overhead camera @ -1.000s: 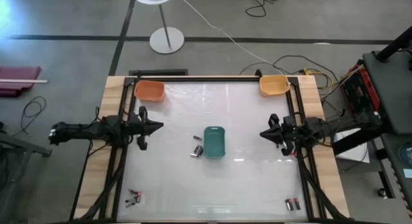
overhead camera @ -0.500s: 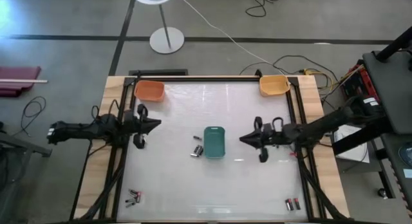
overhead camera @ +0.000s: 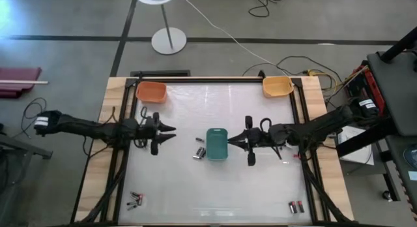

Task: Sort batteries
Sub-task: Put the gold battery into the green bin

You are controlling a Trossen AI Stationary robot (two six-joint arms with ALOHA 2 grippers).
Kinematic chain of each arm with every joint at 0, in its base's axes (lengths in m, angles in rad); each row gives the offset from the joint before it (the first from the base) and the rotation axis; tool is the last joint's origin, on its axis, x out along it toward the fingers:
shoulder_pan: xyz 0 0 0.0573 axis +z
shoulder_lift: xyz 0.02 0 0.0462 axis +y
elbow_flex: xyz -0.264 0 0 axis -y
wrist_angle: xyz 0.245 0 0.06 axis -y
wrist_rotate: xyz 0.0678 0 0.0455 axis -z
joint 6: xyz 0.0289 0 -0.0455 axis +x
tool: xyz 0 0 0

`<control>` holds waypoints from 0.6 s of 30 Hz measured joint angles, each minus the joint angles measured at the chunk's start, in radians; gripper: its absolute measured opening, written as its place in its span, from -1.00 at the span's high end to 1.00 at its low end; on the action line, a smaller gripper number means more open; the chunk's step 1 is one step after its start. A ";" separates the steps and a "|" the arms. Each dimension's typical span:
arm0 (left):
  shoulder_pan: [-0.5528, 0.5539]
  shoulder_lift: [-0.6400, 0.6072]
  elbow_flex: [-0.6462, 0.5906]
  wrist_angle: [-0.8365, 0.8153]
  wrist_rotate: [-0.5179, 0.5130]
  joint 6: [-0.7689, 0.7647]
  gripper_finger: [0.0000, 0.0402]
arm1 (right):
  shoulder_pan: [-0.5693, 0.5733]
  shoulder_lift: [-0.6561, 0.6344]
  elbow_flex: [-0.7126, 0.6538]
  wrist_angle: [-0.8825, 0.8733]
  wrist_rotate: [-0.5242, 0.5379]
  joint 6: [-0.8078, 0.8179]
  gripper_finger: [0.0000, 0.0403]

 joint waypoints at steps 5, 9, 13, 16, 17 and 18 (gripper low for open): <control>-0.001 0.239 0.093 0.050 0.000 0.026 0.24 | 0.000 0.013 0.005 -0.019 0.000 -0.002 0.55; -0.001 0.456 0.222 0.026 0.000 0.105 0.12 | 0.000 0.028 0.005 -0.016 0.000 -0.005 0.30; 0.024 0.629 0.281 0.025 0.003 0.168 0.02 | 0.013 0.034 0.006 -0.035 0.000 -0.003 0.13; 0.048 0.744 0.302 0.087 0.010 0.180 0.00 | 0.032 0.030 0.005 -0.055 -0.001 -0.003 0.06; 0.057 0.780 0.310 0.124 0.036 0.186 0.00 | 0.035 0.030 0.005 -0.055 -0.001 -0.003 0.04; 0.067 0.815 0.321 0.160 0.065 0.189 0.00 | 0.037 0.030 0.005 -0.055 -0.001 -0.003 0.03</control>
